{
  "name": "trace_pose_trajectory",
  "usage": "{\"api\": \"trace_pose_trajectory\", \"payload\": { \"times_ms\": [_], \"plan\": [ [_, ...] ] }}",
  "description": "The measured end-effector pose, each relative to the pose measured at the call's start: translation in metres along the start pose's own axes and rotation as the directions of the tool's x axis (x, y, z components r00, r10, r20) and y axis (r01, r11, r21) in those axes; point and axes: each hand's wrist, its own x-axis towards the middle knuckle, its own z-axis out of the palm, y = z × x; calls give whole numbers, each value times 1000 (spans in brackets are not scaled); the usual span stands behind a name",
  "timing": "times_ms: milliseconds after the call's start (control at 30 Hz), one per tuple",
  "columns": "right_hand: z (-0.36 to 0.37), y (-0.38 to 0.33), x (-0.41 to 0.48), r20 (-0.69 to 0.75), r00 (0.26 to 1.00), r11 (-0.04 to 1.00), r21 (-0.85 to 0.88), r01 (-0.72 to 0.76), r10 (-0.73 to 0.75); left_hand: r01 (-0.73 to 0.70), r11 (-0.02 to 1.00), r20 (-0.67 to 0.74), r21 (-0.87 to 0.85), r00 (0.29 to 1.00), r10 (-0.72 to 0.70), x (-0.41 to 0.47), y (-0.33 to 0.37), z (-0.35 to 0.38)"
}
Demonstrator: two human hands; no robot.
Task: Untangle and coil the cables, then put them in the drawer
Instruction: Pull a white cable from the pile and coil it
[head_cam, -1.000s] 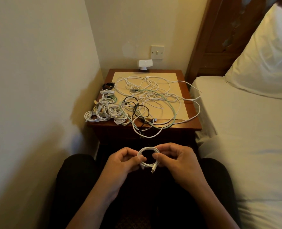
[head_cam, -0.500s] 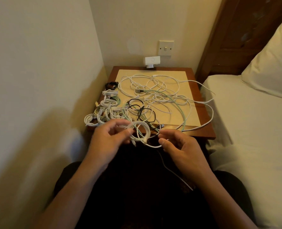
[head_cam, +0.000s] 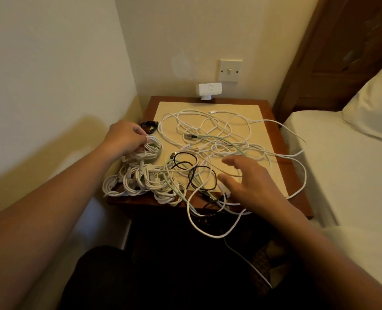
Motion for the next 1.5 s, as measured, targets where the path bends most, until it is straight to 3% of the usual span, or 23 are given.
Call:
{"api": "trace_pose_trajectory", "payload": {
  "times_ms": [133, 333, 700, 867, 967, 1100, 1133, 1200, 1233, 1300, 1400, 1500],
  "plan": [
    [3, -1, 27, 181, 983, 994, -112, 16, 5, -128, 967, -41, 220, 989, 140, 0, 9, -2],
    [-46, -21, 56, 22, 998, 995, -77, 67, -65, -253, 910, -93, 329, 950, 298, -12, 22, -17],
    [-162, -88, 59, -338, 922, 916, 278, 289, -188, -466, 880, -146, 88, 868, 474, -66, 89, -56],
    [-198, -125, 36, -376, 916, 761, 551, 342, -140, -538, 842, -173, -49, 835, 523, -96, 127, -68],
    [-214, -146, 16, -414, 895, 691, 598, 406, -168, -556, 818, -110, -149, 831, 545, -114, 150, -71],
    [-243, -171, -19, -479, 844, 635, 580, 511, -242, -582, 812, -59, -43, 813, 580, -137, 176, -84],
    [-252, -174, -27, -496, 830, 634, 562, 531, -255, -573, 810, -43, -124, 819, 573, -142, 181, -90],
    [-267, -172, -38, -530, 807, 667, 505, 547, -260, -454, 760, 17, -466, 854, 520, -156, 189, -104],
    [-273, -168, -42, -544, 799, 705, 461, 539, -256, -360, 682, 49, -637, 864, 501, -163, 194, -113],
    [-281, -154, -47, -565, 782, 829, 282, 482, -263, -288, 551, 47, -783, 856, 514, -174, 202, -133],
    [-292, -124, -55, -531, 789, 938, -30, 347, -309, -436, 581, -24, -687, 813, 582, -188, 212, -160],
    [-299, -96, -68, -389, 889, 969, -37, 246, -241, -534, 587, -62, -608, 769, 636, -201, 215, -175]
  ]
}}
